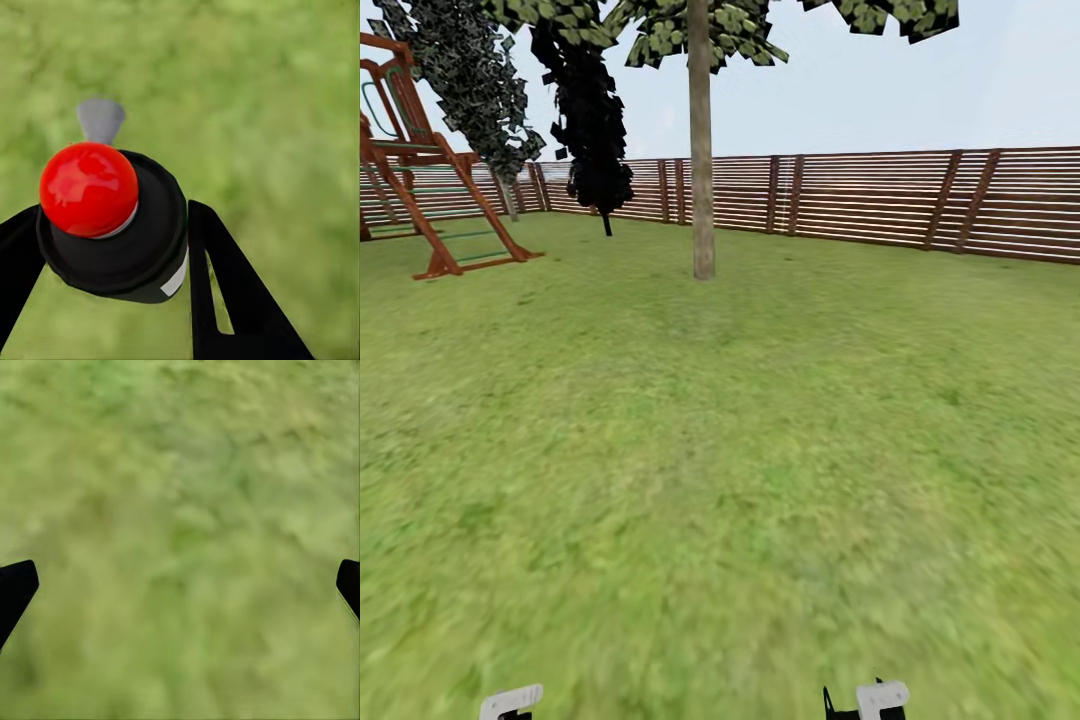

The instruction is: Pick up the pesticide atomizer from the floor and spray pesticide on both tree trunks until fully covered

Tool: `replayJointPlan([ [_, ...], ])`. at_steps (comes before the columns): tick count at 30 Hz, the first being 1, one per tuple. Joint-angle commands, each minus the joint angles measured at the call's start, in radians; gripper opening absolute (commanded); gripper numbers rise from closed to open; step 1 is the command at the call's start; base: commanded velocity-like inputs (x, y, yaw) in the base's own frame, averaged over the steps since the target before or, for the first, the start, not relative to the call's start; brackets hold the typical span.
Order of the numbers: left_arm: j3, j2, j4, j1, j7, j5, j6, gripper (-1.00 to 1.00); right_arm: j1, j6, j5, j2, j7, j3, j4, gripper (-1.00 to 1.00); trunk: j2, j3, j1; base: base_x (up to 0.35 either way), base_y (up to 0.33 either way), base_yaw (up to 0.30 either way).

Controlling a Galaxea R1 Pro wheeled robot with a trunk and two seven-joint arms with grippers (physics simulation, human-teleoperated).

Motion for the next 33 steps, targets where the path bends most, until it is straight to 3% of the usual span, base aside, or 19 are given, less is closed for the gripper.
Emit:
replayJointPlan([
  [1,0.001,0.0,0.001,-0.001,-0.004,0.005,-0.003,-1.0,-0.001,-0.001,0.003,0.0,-0.01,0.008,0.001,1.0,0.0,-0.001,0.0,0.337,0.0,0.0],
  [33,0.001,0.0,0.001,-0.001,-0.004,0.005,-0.003,-1.0,-0.001,-0.001,0.003,0.0,-0.01,0.008,0.001,1.0,0.0,-0.001,0.0,0.337,0.0,0.0],
])
